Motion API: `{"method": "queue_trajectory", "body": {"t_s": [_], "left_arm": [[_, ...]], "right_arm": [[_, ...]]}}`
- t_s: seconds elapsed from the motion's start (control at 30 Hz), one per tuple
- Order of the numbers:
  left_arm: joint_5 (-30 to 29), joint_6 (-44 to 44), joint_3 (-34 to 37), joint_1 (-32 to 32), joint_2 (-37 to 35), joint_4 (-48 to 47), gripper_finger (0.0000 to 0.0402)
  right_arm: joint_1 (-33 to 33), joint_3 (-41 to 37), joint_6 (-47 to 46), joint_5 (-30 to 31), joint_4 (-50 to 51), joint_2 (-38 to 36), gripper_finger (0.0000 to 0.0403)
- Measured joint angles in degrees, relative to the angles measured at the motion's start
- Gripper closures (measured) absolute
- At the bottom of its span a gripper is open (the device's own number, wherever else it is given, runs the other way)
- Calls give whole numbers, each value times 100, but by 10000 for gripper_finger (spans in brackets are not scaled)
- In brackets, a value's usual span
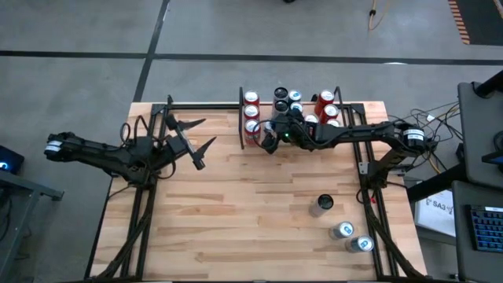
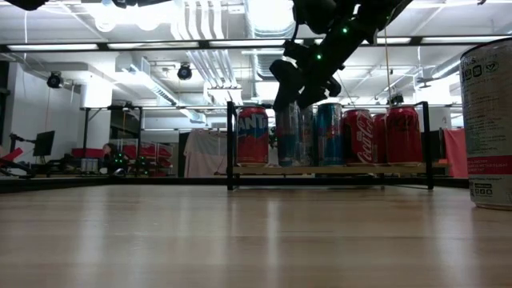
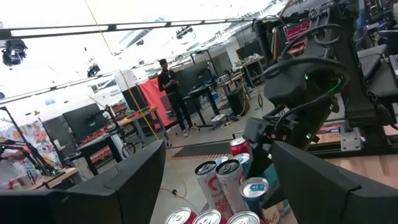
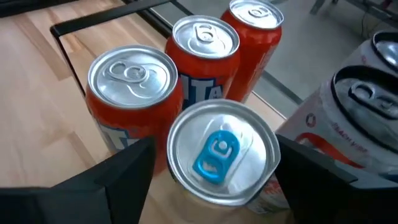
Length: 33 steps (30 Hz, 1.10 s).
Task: Place canned beverage on shelf
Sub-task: Put the blue soda can on the shelf
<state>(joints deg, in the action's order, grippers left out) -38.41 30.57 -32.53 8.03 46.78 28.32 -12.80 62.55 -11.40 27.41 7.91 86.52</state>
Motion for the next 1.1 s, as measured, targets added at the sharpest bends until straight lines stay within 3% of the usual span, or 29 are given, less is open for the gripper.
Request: {"method": "queue_trajectory", "body": {"t_s": [0.27,0.5,0.7,0.9,1.1], "left_arm": [[0,2,0,0,0,-2,123],[0,46,2,0,0,-39,123],[-1,60,2,2,0,-70,123],[-1,102,2,1,0,-68,123],[0,130,2,1,0,-66,123]], "right_arm": [[4,484,197,-23,466,-71,114],[15,1540,233,-109,2513,-90,143],[-26,2238,501,-686,4111,-90,233],[-59,2261,1024,-684,4274,-87,369],[-202,2028,1114,-653,4234,-81,392]]}}
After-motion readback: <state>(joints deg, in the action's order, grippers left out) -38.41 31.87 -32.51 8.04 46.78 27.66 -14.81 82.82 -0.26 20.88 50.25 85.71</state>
